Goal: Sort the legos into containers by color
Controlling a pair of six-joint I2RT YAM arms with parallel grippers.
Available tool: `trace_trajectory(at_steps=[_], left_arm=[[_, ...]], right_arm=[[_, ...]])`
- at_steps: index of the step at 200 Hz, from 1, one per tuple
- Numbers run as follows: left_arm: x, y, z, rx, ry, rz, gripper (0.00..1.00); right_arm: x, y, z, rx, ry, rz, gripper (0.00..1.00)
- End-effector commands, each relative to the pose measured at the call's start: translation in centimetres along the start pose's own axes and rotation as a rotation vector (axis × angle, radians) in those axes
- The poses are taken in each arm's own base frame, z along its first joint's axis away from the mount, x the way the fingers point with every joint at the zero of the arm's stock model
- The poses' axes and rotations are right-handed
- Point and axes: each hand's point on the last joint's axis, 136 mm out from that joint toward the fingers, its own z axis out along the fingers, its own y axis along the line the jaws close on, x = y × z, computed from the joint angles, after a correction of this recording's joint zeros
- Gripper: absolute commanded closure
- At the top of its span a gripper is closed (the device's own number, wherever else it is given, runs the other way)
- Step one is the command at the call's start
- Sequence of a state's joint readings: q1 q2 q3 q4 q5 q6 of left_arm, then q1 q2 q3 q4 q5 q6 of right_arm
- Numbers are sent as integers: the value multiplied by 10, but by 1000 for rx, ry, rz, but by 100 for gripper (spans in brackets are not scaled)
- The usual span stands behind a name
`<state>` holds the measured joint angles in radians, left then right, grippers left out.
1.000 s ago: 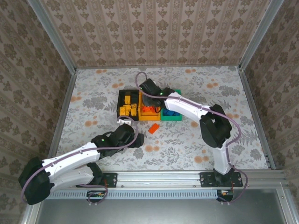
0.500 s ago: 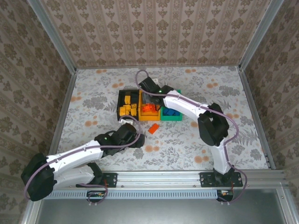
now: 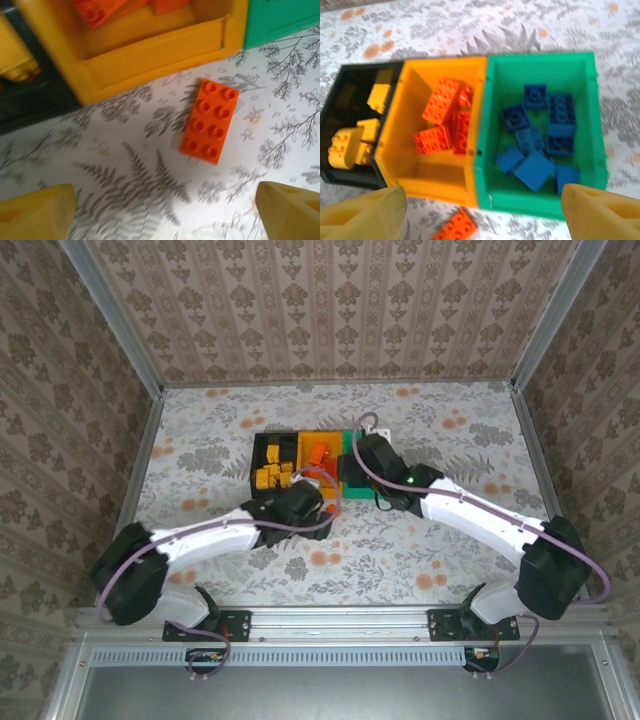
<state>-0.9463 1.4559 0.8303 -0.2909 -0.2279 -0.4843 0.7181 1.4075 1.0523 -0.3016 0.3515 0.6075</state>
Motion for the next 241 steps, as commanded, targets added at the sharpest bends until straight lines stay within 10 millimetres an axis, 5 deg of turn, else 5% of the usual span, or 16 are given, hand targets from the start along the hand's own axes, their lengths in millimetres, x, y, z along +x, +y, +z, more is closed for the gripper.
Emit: trace_trajectory(at_steps=[1,40,108,173,241], left_arm=[[-5,-12,20,9,76,115,15],[-3,-19,54,-18,151,166,18],[7,-23,80,-68,234,210,31],[34,-24,79,-75,312,225,56],[34,-41,64,-47,263,222,72]], right_arm=[[10,-9,-17,-33,-12,61,18],[18,-30,-43,-36,-47,88,17],[16,-49,-65,-27,-107,109,16],[14,-56,-70,-9,-132,116,15],[15,-67,-74,30,-148,134,15]])
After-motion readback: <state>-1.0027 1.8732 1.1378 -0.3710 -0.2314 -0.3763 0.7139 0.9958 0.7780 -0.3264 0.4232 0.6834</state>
